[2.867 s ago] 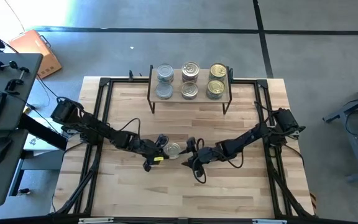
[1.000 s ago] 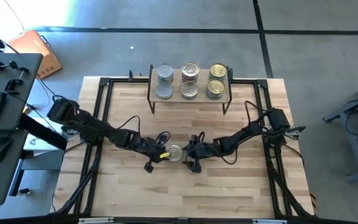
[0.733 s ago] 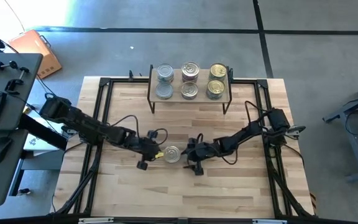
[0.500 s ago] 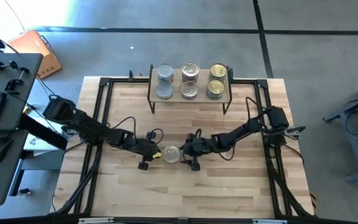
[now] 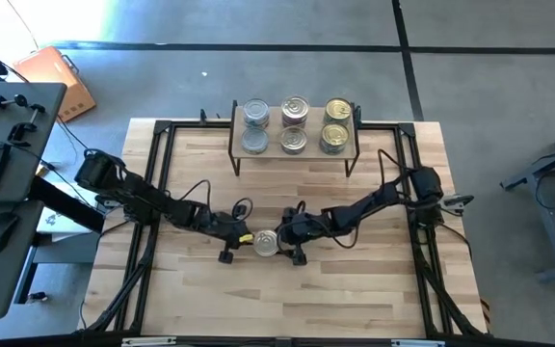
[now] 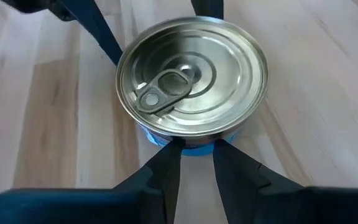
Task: Stack canned seafood by type on shelf
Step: Stack the blue tuna can on top of the other blue tuna can on the shelf
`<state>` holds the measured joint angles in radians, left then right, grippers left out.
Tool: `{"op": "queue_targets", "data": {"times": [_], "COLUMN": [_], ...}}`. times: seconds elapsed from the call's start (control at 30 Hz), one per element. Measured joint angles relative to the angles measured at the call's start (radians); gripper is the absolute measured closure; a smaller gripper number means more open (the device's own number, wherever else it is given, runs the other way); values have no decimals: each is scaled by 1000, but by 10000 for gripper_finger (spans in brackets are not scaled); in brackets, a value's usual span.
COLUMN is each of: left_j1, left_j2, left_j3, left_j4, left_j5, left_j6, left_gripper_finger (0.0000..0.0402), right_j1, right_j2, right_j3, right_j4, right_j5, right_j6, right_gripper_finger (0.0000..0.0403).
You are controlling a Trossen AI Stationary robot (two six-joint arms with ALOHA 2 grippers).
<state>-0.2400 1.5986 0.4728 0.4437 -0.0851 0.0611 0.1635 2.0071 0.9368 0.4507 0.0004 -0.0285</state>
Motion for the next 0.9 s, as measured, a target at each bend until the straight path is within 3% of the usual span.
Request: {"op": "queue_targets", "data": {"times": [0.5, 0.77, 0.9], "left_j1": [-1, -8, -7], "left_j2": [29, -7, -61], "left_j3": [-1, -1, 12], "left_j4": [22, -20, -123], "left_j5": [9, -39, -141], "left_j6": [6, -62, -120], "left_gripper_finger": [339, 340, 340], "right_j1": [6, 13, 18], "right_j2": [51, 25, -12], "right_j3": [1, 1, 13], "right_j4": [104, 54, -67], "right_j5": [-14, 59, 168], "right_j6": [83, 200, 283], "right_gripper_finger": [94, 95, 97]}}
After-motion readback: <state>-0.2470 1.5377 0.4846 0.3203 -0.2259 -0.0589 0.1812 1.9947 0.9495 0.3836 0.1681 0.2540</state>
